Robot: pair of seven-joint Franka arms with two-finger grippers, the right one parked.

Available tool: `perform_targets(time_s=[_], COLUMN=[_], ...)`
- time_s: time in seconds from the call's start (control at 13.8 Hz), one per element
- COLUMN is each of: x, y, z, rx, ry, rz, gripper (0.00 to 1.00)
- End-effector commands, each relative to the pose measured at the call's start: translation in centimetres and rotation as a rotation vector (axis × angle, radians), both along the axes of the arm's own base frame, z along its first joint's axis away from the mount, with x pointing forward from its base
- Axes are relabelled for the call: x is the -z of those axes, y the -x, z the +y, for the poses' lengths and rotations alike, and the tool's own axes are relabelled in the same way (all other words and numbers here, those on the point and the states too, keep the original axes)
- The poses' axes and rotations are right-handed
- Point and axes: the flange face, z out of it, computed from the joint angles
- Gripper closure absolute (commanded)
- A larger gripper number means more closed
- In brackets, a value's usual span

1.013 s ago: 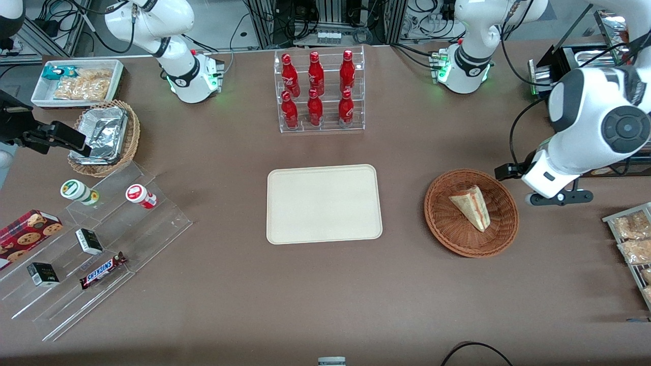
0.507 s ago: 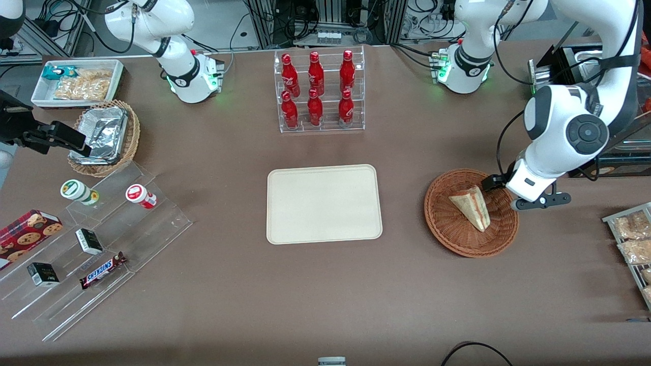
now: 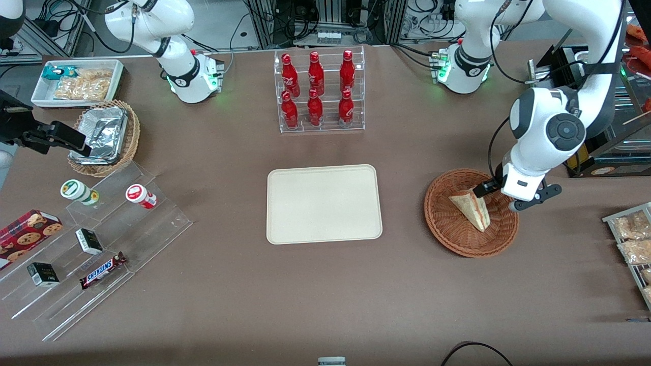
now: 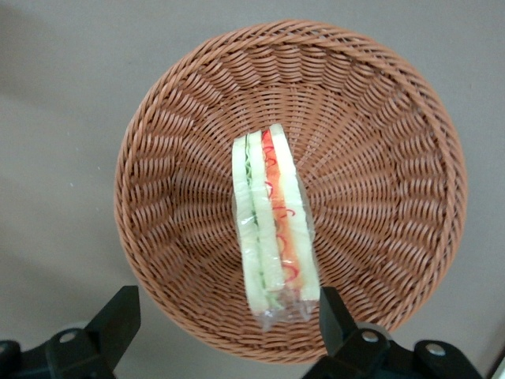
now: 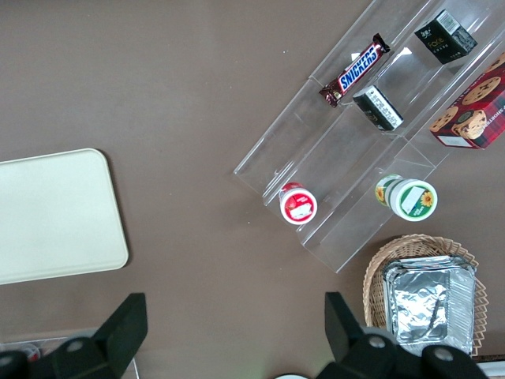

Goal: Place sandwich from basket to tray
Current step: 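Lower the open left gripper around the sandwich and close it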

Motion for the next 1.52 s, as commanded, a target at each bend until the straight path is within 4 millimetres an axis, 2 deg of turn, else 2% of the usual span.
perform_targets(time_s=[0.0,0.14,0.58,0.72,1.45], x=[0.8,1.0,3.0,3.9,8.8], y=[0.1,-0.1,0.8,1.0,0.9], z=[-0.9,-1.0,-1.4,-2.1,-2.2], rx=[-0.159,-0.250,-0.366,-0.368,-0.370], ry=[0.009,0.016,0.039,0.036,0.018], rz=[-0.034,-0.057,-0.101,-0.088,-0.026], gripper=[0.00,0.00,0.00,0.00,0.01])
